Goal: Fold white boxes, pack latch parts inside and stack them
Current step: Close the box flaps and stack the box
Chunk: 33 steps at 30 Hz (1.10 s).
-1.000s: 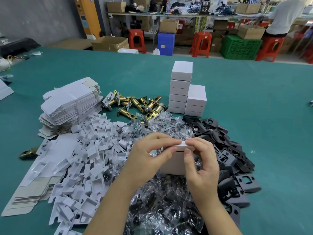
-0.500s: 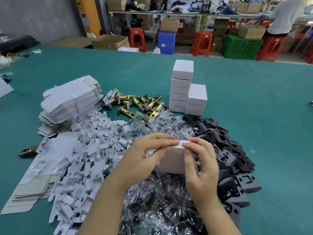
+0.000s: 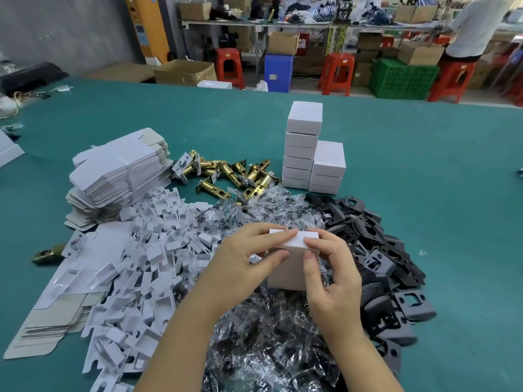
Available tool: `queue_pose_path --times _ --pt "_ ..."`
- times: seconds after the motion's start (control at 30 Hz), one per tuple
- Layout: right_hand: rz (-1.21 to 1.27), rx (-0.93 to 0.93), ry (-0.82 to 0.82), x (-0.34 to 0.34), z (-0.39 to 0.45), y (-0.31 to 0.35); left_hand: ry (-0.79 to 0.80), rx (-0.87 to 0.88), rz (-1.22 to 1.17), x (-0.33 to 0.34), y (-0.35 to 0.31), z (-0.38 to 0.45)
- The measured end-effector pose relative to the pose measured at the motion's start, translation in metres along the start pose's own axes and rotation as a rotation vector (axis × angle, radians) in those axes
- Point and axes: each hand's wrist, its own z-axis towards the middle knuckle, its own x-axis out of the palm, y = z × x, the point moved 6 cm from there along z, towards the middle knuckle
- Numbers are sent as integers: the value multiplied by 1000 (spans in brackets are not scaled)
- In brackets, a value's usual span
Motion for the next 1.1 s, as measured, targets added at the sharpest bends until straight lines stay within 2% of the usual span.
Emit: queue_pose_path --times 0.13,0.33,0.4,0.5,0.57,0.6,0.67,0.73,0.87,0.97,1.1 --pt "28 6 -22 -1 0 0 69 -37 172 13 -2 1" --pt "23 53 20 -1 3 4 42 -142 39 12 9 -1" --pt "14 70 12 -3 4 11 -9 -132 -35 10 6 -2" --pt "-20 85 -101 -20 7 26 -205 32 -27 -1 -13 -3" --pt "79 199 -120 -31 12 29 -326 169 -25 -6 -25 -5" --pt "172 295 -74 -32 14 27 -354 235 7 -5 -30 -7" --pt "405 511 61 -25 17 24 -354 384 145 3 -39 -10" --pt "543 690 144 -20 20 23 -337 453 233 12 -43 -11" --pt "476 851 296 -14 27 14 -357 540 309 15 -45 -12" --pt "569 909 315 -3 32 4 -352 505 316 15 -40 -9" --pt "535 922 103 -10 55 -23 -420 328 274 7 -21 1"
